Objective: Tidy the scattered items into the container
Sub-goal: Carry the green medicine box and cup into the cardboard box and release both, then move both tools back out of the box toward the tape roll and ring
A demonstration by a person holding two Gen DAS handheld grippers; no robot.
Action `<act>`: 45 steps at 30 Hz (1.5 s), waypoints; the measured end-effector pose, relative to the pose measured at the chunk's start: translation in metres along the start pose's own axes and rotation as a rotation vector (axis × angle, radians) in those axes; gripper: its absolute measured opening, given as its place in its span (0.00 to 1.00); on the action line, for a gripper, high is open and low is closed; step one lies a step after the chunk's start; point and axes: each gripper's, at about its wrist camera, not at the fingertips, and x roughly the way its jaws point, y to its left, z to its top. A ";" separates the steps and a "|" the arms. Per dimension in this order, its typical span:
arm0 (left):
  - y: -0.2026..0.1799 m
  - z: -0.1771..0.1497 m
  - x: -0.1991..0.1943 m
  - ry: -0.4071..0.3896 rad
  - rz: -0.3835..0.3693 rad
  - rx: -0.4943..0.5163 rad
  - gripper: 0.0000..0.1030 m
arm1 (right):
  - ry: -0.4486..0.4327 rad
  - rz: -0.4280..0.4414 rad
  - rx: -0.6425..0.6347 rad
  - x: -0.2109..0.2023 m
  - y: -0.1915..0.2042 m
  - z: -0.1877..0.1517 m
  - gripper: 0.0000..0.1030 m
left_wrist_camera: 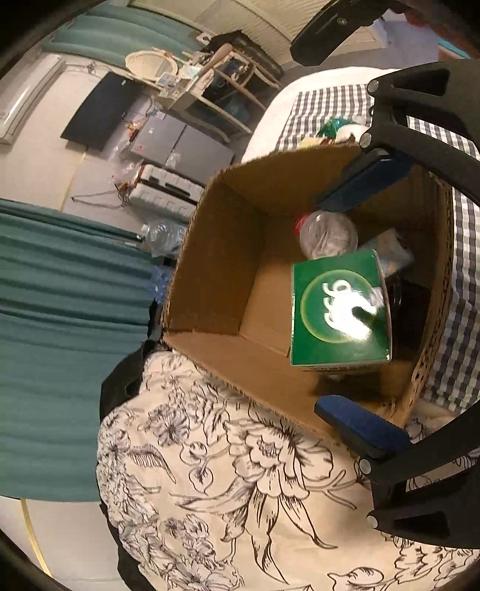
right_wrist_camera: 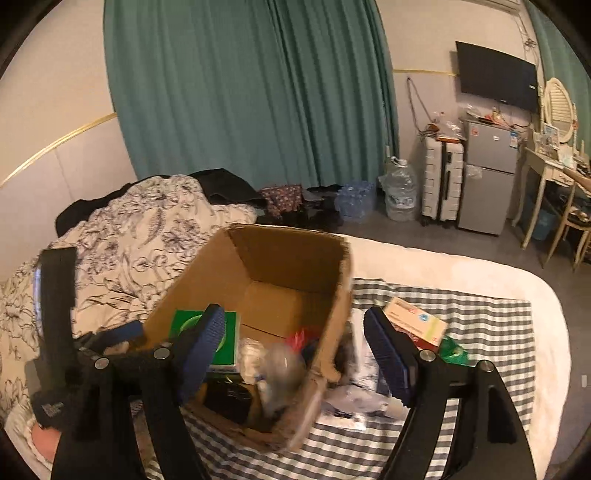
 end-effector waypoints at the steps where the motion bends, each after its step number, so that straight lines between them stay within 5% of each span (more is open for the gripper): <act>1: -0.002 -0.001 0.000 -0.003 -0.012 0.006 0.99 | 0.003 -0.013 0.003 -0.003 -0.004 -0.001 0.75; 11: -0.050 -0.025 -0.020 -0.020 -0.125 0.133 0.99 | -0.010 -0.166 0.044 -0.064 -0.052 0.008 0.75; 18: -0.086 -0.051 -0.036 -0.019 -0.174 0.255 0.99 | 0.026 -0.293 -0.040 -0.095 -0.065 -0.023 0.75; 26: -0.118 -0.073 -0.036 -0.017 -0.150 0.355 0.99 | 0.047 -0.251 0.034 -0.093 -0.087 -0.041 0.75; 35: -0.166 -0.092 -0.032 -0.012 -0.218 0.393 0.99 | 0.066 -0.225 0.146 -0.079 -0.140 -0.060 0.75; 45: -0.212 -0.101 0.021 0.037 -0.238 0.391 0.99 | 0.073 -0.220 0.248 -0.059 -0.201 -0.078 0.75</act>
